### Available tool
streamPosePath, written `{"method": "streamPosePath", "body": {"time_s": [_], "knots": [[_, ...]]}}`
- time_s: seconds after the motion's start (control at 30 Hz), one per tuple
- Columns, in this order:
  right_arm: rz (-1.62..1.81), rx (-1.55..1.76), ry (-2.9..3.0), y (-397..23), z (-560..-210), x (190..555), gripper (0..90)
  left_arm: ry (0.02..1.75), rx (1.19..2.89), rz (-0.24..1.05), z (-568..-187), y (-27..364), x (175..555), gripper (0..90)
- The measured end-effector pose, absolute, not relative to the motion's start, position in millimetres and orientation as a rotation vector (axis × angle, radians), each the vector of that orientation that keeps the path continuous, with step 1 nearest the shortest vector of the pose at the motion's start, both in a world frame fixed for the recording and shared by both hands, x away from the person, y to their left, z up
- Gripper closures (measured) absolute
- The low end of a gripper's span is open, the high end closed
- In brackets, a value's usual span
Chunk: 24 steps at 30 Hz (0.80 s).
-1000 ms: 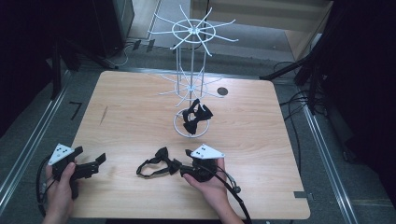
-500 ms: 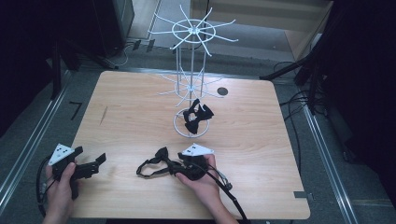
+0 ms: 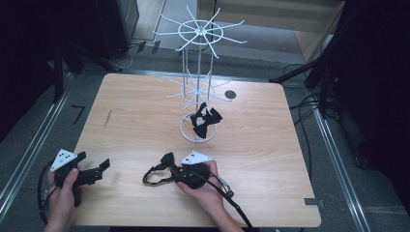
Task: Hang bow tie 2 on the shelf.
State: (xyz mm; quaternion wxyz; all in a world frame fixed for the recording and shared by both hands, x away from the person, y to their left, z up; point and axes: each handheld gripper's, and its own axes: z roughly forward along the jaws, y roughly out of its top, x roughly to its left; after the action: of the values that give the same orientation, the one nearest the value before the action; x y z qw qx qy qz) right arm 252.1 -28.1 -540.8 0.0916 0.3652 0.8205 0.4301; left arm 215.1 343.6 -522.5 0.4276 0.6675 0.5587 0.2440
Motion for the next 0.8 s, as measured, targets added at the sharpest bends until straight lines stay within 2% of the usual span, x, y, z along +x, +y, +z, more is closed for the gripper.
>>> {"method": "streamPosePath", "body": {"time_s": [0.1,0.13,0.17,0.2,0.33,0.53,0.8], "knots": [[1.246,1.055,2.438,-29.4,-540.5,250.7,60.0,1.395,1.668,0.609,-522.5,343.5,215.2,1.5],[1.241,1.046,2.435,-30.3,-540.7,249.7,63.5,1.395,1.668,0.609,-522.6,343.4,215.1,1.5],[1.255,1.049,2.442,-32.4,-540.9,248.5,70.9,1.394,1.665,0.611,-522.7,343.3,215.1,1.5],[1.255,1.049,2.442,-32.4,-540.9,248.5,70.9,1.394,1.664,0.609,-522.7,343.2,215.1,1.5],[1.255,1.072,2.461,-37.0,-539.4,248.3,82.0,1.390,1.670,0.608,-522.7,342.2,214.8,1.5],[1.271,1.066,2.415,-44.3,-537.0,244.7,84.0,1.390,1.668,0.601,-522.7,342.6,215.1,1.5],[1.422,1.038,2.283,-56.3,-514.3,243.3,83.9,1.390,1.669,0.600,-522.7,342.5,215.1,1.5]]}}
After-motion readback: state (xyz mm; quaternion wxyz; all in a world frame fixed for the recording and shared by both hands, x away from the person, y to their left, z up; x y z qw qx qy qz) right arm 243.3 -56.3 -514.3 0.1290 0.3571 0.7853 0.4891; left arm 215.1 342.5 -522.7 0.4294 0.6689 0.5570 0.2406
